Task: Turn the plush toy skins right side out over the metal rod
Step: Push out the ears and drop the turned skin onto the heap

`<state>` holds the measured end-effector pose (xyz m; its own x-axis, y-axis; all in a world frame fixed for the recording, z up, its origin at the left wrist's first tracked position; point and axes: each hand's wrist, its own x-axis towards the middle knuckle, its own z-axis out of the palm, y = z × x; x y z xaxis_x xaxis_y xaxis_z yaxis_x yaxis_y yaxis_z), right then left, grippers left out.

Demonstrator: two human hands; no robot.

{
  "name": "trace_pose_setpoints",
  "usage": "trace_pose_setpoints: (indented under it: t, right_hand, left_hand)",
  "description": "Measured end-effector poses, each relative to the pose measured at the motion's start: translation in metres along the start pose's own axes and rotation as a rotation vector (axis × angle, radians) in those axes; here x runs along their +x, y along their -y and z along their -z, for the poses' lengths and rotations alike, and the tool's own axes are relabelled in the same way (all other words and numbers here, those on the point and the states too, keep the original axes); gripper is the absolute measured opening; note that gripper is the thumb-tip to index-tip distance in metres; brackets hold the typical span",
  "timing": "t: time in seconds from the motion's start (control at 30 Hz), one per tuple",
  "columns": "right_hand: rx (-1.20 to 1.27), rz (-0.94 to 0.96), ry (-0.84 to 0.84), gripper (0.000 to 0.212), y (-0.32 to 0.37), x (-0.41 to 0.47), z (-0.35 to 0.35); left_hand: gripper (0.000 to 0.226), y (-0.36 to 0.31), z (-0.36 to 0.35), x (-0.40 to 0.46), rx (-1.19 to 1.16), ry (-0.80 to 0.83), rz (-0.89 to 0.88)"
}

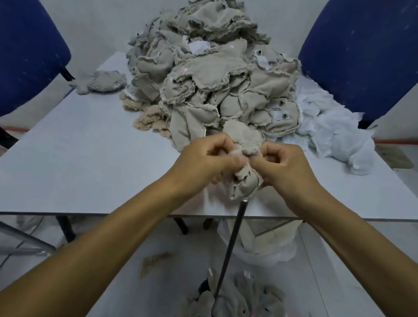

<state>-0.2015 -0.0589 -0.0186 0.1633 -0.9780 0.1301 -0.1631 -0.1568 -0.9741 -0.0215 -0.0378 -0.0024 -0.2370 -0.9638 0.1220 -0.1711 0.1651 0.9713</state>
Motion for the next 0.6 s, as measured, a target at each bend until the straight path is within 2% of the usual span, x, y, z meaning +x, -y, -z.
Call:
trace_pose_setpoints:
  t: [0.13,0.2,0.3,0.4,0.47,0.53,0.6]
  right_hand:
    - [-0.382,0.018,-0.215,0.03,-0.013,0.002,-0.008]
    - [-0.428,-0.008,-0.243,0.031,-0.015,0.003,-0.014]
    - [-0.143,-0.126,-0.089,0.03,-0.007,0.003,-0.022]
    - [0.242,-0.249,0.187,0.013,0.006,-0.004,-0.022]
    - [0.225,-0.203,0.326,0.015,0.012,-0.012,-0.018]
    - [0.095,-0.1,0.322,0.02,0.013,-0.018,-0.019]
    - [0.093,-0.061,0.187,0.016,0.012,-0.019,-0.023]
  left_hand:
    - [0.028,0.009,-0.017,-0.008,0.226,-0.016,-0.022]
    - [0.026,0.012,-0.013,-0.006,0.219,-0.012,0.009]
    - [0.02,0.012,-0.002,-0.001,0.146,-0.102,0.025]
    - [0.012,0.011,0.007,0.003,0.074,-0.207,0.068]
    - [0.011,0.011,0.011,0.007,0.056,-0.281,0.099]
    - [0.01,0.009,0.01,0.009,0.084,-0.314,0.11]
    - [0.014,0.006,0.007,0.009,0.091,-0.292,0.11]
